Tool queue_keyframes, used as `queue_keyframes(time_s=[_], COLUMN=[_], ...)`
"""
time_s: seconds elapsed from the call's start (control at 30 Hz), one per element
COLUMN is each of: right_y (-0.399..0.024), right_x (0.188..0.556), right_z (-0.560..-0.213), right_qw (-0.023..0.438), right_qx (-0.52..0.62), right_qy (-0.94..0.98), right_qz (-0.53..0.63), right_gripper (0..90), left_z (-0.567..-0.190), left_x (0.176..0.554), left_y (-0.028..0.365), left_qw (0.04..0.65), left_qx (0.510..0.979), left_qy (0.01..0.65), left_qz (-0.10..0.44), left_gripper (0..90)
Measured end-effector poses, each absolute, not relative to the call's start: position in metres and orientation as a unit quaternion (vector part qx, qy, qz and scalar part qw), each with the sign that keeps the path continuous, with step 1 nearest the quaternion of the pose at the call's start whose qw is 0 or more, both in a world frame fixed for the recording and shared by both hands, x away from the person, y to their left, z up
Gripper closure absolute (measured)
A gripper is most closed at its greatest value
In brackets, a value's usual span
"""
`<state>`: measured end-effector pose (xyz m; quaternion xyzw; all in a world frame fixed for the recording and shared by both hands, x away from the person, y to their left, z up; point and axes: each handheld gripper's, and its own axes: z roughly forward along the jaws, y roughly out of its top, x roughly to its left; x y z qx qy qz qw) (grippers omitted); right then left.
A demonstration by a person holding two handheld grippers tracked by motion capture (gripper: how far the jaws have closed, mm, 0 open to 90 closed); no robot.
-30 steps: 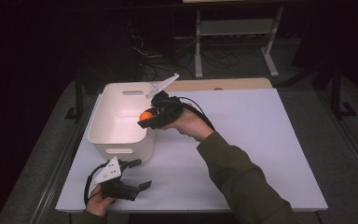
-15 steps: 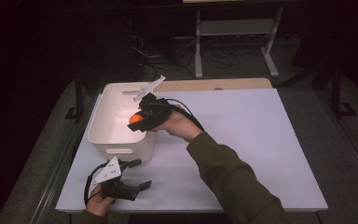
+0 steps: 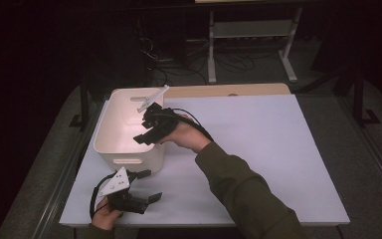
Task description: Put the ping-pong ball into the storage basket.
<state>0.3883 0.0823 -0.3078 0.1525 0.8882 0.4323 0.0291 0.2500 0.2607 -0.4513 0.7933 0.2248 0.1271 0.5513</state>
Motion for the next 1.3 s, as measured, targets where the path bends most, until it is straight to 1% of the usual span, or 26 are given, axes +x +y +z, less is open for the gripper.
queue_keyframes(time_s=[0.27, 0.53, 0.97, 1.1, 1.3], right_y=[0.068, 0.043, 0.003, -0.005, -0.017], right_x=[0.388, 0.383, 0.377, 0.374, 0.371], right_z=[-0.305, -0.305, -0.318, -0.324, -0.336], right_qw=[0.036, 0.044, 0.063, 0.072, 0.088], right_qx=[0.166, 0.177, 0.203, 0.211, 0.233], right_qy=[0.884, 0.879, 0.873, 0.870, 0.866], right_qz=[0.436, 0.440, 0.440, 0.439, 0.434], right_gripper=[32.8, 31.5, 25.7, 22.1, 13.5], left_z=[-0.451, -0.451, -0.451, -0.451, -0.451], left_x=[0.250, 0.250, 0.250, 0.250, 0.250], left_y=[0.261, 0.261, 0.262, 0.261, 0.261], left_qw=[0.551, 0.554, 0.554, 0.554, 0.553], left_qx=[0.794, 0.791, 0.792, 0.792, 0.793], left_qy=[0.225, 0.225, 0.224, 0.224, 0.225], left_qz=[0.126, 0.125, 0.126, 0.125, 0.124], left_gripper=[14.1, 14.1, 14.1, 14.1, 14.1])
